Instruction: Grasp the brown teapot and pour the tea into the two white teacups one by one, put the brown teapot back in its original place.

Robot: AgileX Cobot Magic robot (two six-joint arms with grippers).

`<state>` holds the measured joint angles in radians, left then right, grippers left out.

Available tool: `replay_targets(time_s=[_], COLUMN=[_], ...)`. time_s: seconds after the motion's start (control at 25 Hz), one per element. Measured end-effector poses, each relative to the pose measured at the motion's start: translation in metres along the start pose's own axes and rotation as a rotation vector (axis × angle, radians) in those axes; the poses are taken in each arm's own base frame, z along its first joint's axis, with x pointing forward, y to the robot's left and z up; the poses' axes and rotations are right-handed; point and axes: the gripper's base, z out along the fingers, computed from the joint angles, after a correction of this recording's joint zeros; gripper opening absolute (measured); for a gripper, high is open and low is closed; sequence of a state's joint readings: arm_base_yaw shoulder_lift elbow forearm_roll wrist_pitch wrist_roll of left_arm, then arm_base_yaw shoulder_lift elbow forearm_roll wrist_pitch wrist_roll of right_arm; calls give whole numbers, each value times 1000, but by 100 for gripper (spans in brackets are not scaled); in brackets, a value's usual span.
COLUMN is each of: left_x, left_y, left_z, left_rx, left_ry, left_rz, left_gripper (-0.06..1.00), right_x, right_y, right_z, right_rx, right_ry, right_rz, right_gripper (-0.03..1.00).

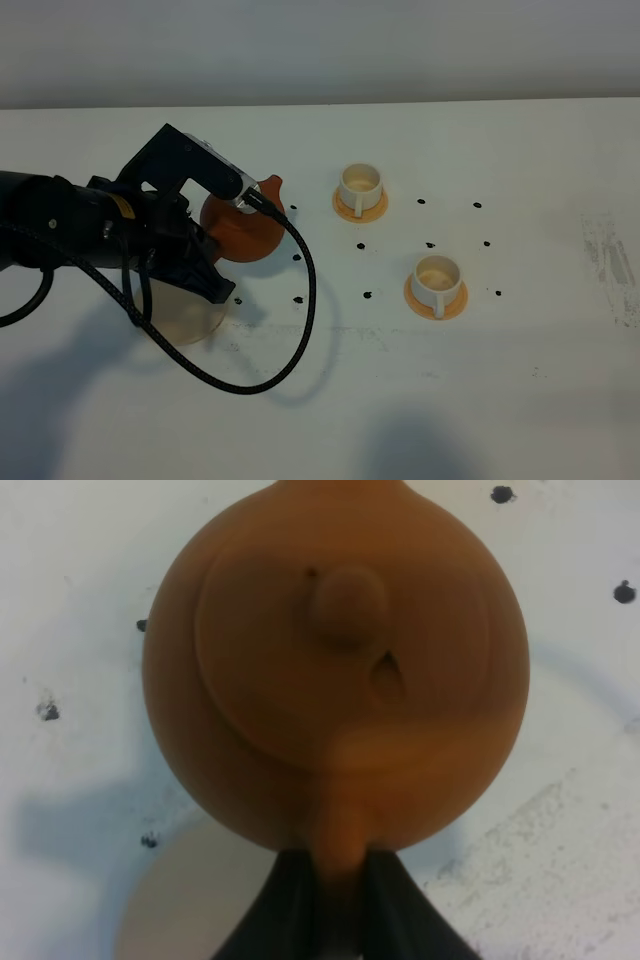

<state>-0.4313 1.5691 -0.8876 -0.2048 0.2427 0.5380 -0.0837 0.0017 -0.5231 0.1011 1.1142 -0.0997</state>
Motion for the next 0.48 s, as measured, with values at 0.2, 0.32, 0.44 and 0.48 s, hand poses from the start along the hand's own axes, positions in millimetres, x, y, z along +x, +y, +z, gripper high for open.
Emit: replay_targets(time_s=[0.2,0.32,0.44,0.48], left_x=[-3,-4,-8,-10], left_y=[-2,-4,-4,-3], left_z=[0,-1,0,0], left_rx=[27,40,56,63], left_ry=[-24,-35,-30,-26], left_rz=[37,61,73,73], left_gripper=[9,9,9,9], right_x=[0,0,0,0], right_y=[0,0,0,0], right_z=[0,0,0,0], right_rx=[0,0,0,0], right_ry=[0,0,0,0], right_rz=[0,0,0,0], right_gripper=[22,22,22,22])
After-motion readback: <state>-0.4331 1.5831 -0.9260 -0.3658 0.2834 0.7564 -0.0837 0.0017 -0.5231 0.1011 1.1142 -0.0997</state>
